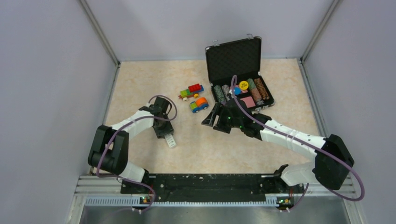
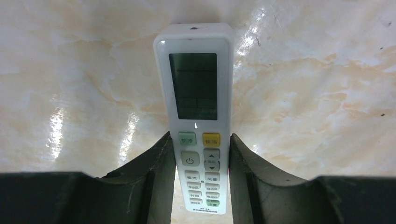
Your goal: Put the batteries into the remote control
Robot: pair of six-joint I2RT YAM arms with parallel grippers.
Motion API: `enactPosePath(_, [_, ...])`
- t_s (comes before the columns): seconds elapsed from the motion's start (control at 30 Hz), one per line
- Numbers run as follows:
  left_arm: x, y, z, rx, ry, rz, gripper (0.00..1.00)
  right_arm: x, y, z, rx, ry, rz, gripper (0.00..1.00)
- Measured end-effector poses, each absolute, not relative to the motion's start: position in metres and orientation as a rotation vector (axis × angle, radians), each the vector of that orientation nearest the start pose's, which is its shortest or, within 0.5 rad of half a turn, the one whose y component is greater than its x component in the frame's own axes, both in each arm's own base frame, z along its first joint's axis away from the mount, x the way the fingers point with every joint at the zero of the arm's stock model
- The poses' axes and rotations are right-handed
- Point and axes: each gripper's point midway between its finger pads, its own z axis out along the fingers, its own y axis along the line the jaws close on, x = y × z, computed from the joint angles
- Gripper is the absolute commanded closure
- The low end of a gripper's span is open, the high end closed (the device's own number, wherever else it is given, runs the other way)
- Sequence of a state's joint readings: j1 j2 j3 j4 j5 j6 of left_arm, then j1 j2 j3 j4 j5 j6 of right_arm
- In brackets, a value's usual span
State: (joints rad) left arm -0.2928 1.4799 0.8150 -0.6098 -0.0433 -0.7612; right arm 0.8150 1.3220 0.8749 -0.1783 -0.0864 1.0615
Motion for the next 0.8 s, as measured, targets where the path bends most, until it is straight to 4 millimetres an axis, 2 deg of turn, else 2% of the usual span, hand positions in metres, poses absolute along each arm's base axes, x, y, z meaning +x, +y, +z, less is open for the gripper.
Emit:
enactPosePath(0.2, [0.253, -0.1, 0.018, -0.629, 2.797, -0.081, 0.4, 0.229, 0.299, 0.156, 0.246, 2.423, 0.957, 0.27])
enactPosePath(0.33, [0.254, -0.096, 0.018, -0.625, 2.786, -0.04, 0.05, 0.229, 0.285, 0.158, 0.26, 2.41, 0.892, 0.09])
enactPosePath(0.4, [0.252, -0.091, 0.02, -0.64, 2.778, -0.004, 0.01, 0.229, 0.275, 0.164, 0.264, 2.385, 0.855, 0.01])
enactPosePath(0.5, [0.247, -0.085, 0.03, -0.655, 2.759, 0.025, 0.01, 0.228, 0.257, 0.18, 0.254, 2.323, 0.812, 0.01])
enactPosePath(0.57, [0.246, -0.082, 0.046, -0.653, 2.719, 0.008, 0.01, 0.226, 0.242, 0.193, 0.229, 2.274, 0.775, 0.01])
enactPosePath(0.67, [0.247, -0.082, 0.082, -0.623, 2.631, -0.068, 0.01, 0.221, 0.215, 0.209, 0.179, 2.218, 0.682, 0.01])
enactPosePath(0.73, [0.247, -0.084, 0.114, -0.57, 2.55, -0.151, 0.01, 0.219, 0.197, 0.222, 0.156, 2.183, 0.611, 0.01])
enactPosePath(0.8, [0.245, -0.084, 0.151, -0.507, 2.447, -0.231, 0.01, 0.217, 0.172, 0.243, 0.146, 2.124, 0.53, 0.01])
